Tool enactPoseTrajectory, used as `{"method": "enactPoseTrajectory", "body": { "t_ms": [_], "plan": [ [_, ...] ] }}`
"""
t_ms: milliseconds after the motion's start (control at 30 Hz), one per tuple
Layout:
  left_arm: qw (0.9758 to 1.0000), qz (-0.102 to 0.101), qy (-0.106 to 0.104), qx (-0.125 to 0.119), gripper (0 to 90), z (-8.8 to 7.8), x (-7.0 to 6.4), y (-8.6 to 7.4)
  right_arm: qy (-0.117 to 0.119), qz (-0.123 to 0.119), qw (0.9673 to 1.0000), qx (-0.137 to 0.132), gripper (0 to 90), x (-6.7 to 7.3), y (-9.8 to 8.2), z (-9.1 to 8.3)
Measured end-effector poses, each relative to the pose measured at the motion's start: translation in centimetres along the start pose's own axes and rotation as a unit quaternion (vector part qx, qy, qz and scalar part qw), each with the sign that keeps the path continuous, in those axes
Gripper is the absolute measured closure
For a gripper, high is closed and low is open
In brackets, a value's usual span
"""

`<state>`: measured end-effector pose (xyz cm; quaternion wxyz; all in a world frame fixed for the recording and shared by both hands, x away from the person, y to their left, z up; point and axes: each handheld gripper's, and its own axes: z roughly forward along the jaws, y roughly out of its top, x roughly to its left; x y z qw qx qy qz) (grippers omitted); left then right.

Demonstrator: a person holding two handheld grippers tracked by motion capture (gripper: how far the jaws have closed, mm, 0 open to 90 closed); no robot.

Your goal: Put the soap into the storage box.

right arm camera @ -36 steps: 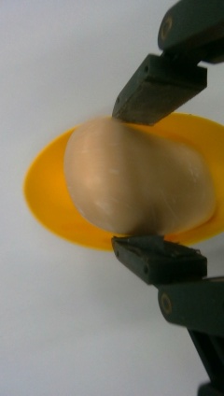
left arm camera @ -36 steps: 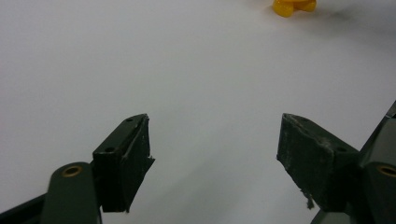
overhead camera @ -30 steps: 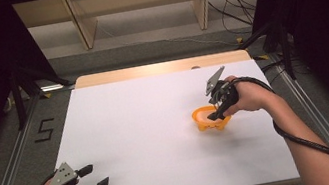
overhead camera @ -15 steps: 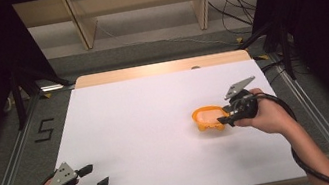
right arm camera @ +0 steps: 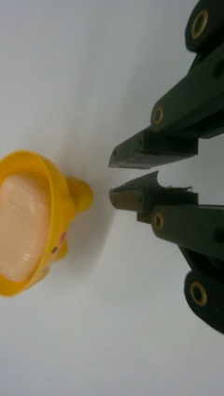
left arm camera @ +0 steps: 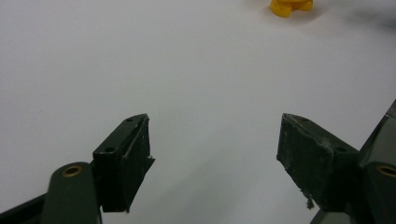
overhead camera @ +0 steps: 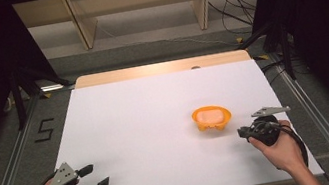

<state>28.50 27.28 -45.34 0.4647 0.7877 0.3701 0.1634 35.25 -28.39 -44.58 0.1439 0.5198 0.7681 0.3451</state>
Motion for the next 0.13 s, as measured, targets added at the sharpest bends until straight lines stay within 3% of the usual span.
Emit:
{"method": "enactPoseTrajectory", "body": {
  "t_ms": [33, 133],
  "plan": [
    [1.0, 0.005, 0.001, 0.003, 25.3, -0.01, 0.07, 0.01, -0.001, 0.007, 0.9998, -0.017, 78.9, -0.09, -0.1, 0.02],
    [1.0, 0.005, -0.001, 0.003, 25.4, 0.01, 0.03, -0.01, -0.019, 0.019, 0.9996, -0.013, 77.9, -0.05, -0.24, 0.08]
  ]
}}
